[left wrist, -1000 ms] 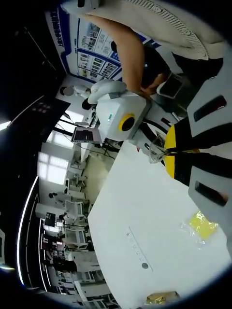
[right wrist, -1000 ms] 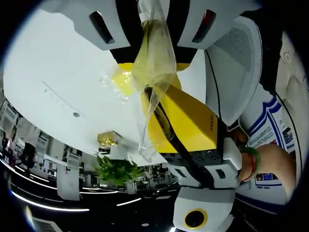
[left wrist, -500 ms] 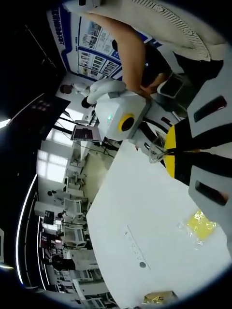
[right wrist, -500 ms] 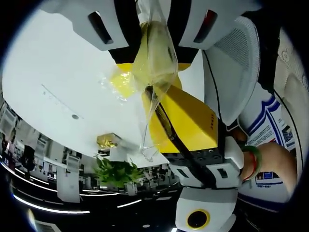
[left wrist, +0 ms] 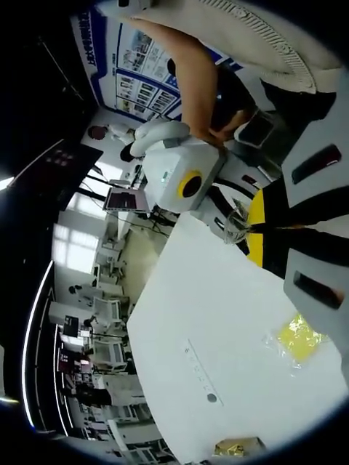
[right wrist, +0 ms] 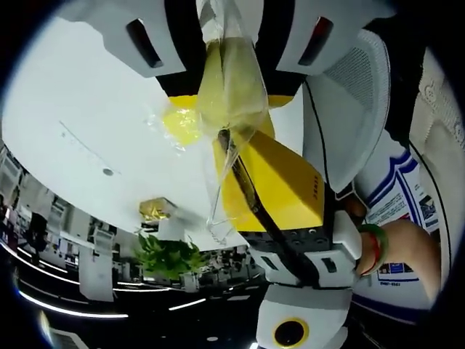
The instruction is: Compare the silicone blocks by pressing each to a similar depth, holding the contact briefly, and releasing to observe deformation and rebound differences across the visible hardness samples.
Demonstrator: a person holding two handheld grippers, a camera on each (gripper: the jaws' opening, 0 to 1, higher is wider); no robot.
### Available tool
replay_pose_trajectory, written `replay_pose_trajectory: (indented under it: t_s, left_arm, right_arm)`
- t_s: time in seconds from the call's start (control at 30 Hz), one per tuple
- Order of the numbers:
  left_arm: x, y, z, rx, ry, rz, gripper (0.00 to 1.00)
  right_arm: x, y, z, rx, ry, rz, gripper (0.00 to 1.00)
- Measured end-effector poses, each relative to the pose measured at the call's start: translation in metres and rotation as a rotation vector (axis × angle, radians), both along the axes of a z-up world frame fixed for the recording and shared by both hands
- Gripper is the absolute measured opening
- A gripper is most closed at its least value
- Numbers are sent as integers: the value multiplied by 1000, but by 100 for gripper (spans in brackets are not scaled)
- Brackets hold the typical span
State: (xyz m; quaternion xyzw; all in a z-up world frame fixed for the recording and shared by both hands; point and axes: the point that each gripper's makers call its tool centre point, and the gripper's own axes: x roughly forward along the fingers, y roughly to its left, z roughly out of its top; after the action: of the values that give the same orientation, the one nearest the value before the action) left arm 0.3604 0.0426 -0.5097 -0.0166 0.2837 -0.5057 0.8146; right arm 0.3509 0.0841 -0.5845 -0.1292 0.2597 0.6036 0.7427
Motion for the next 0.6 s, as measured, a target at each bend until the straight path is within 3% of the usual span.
replay_pose_trajectory:
  t_s: [0.6]
  left_arm:
    - [-2,1,-1,-6,20,11,0]
  right_arm:
    - [1,2,0,8,-15,11,26]
